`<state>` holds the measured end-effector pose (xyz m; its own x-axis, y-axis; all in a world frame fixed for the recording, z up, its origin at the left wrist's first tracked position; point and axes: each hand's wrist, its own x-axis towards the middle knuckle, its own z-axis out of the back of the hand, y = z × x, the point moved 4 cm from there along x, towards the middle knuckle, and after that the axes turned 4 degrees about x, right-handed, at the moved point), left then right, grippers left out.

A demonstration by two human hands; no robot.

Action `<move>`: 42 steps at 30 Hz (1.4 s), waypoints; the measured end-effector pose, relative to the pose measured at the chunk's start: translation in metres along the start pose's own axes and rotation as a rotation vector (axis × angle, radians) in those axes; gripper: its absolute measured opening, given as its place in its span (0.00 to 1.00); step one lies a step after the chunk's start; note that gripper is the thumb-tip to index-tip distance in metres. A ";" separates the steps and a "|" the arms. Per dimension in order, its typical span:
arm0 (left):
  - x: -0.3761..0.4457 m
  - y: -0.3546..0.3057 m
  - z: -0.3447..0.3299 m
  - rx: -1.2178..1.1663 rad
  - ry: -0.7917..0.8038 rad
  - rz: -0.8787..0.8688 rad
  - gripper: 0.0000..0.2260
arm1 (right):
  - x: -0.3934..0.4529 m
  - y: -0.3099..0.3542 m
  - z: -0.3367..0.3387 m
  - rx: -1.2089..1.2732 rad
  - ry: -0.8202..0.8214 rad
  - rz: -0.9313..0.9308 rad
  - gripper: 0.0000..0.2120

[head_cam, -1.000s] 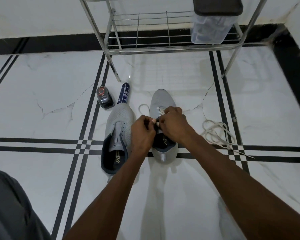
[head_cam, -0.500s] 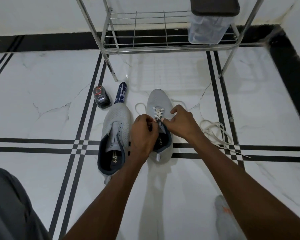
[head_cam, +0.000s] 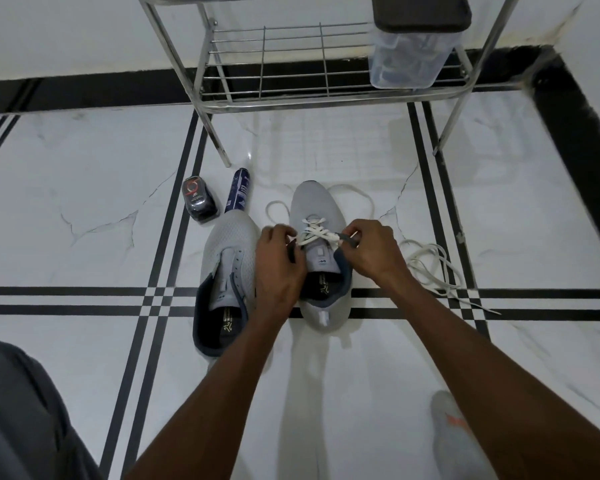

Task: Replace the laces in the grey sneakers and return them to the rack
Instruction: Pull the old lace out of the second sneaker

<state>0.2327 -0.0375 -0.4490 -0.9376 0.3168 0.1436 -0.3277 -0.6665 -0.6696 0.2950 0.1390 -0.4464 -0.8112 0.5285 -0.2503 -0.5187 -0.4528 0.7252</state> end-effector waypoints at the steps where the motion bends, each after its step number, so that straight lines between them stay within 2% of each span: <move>1: 0.002 -0.009 -0.004 0.046 0.036 -0.088 0.09 | 0.001 0.003 -0.001 -0.009 0.037 0.007 0.02; 4: 0.004 -0.030 -0.013 0.259 0.098 -0.295 0.10 | 0.001 0.012 -0.003 -0.004 0.078 0.043 0.05; 8: 0.012 -0.030 -0.020 0.380 0.133 -0.347 0.06 | -0.001 0.016 -0.001 -0.012 0.078 0.061 0.05; 11: 0.022 -0.030 -0.024 0.492 0.183 -0.422 0.08 | 0.000 0.012 0.001 0.008 0.092 0.048 0.02; 12: 0.023 -0.029 -0.021 0.488 0.146 -0.394 0.08 | 0.001 0.010 0.001 0.022 0.076 0.037 0.01; 13: 0.026 -0.026 -0.014 0.406 0.046 -0.287 0.08 | 0.001 0.008 0.003 0.037 0.054 0.027 0.01; 15: 0.030 -0.008 0.008 0.166 -0.214 0.086 0.07 | 0.002 0.007 0.005 0.053 0.028 0.019 0.01; 16: 0.029 0.002 0.013 0.078 -0.272 0.211 0.08 | 0.002 0.006 0.005 0.056 0.026 0.018 0.02; 17: 0.028 0.007 0.016 0.046 -0.270 0.252 0.10 | 0.002 0.007 0.005 0.054 0.033 0.019 0.03; 18: 0.026 0.006 0.016 0.037 -0.224 0.214 0.13 | 0.003 0.008 0.004 0.048 0.046 0.025 0.03; 20: 0.023 -0.009 0.008 0.068 -0.070 -0.004 0.16 | 0.004 0.010 0.003 0.037 0.063 0.039 0.03; 23: 0.014 -0.027 -0.009 0.302 0.110 -0.327 0.11 | 0.005 0.015 0.003 0.007 0.085 0.061 0.01; 26: 0.017 -0.027 -0.014 0.451 0.138 -0.416 0.06 | 0.005 0.015 0.002 0.008 0.099 0.058 0.01; 27: 0.020 -0.026 -0.012 0.444 0.098 -0.388 0.06 | 0.005 0.013 0.003 0.015 0.091 0.049 0.02; 28: 0.024 -0.022 -0.001 0.371 -0.004 -0.259 0.07 | 0.004 0.010 0.002 0.028 0.081 0.035 0.03; 30: 0.035 -0.004 0.031 0.145 -0.303 0.197 0.07 | 0.003 0.005 0.003 0.045 0.055 0.020 0.03; 31: 0.038 0.005 0.042 0.065 -0.385 0.378 0.09 | 0.002 0.004 0.004 0.050 0.046 0.018 0.04; 32: 0.041 0.010 0.047 0.099 -0.398 0.429 0.11 | 0.000 0.003 0.003 0.059 0.045 0.017 0.04; 33: 0.043 0.009 0.048 0.139 -0.369 0.373 0.13 | -0.001 0.004 0.003 0.065 0.051 0.020 0.03; 35: 0.043 -0.007 0.037 0.156 -0.205 0.099 0.16 | -0.002 0.007 0.002 0.071 0.065 0.030 0.02; 38: 0.025 -0.031 0.000 0.280 0.136 -0.247 0.11 | -0.001 0.011 0.003 0.056 0.065 0.039 0.04; 40: 0.018 -0.032 -0.014 0.360 0.216 -0.292 0.09 | 0.000 0.012 0.004 0.056 0.076 0.047 0.05; 42: 0.021 -0.033 -0.015 0.454 0.223 -0.286 0.09 | -0.001 0.010 0.002 0.066 0.081 0.060 0.06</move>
<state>0.2254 0.0013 -0.4354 -0.7733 0.6286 0.0826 -0.6277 -0.7405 -0.2401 0.2910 0.1357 -0.4374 -0.8608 0.4410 -0.2540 -0.4517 -0.4323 0.7804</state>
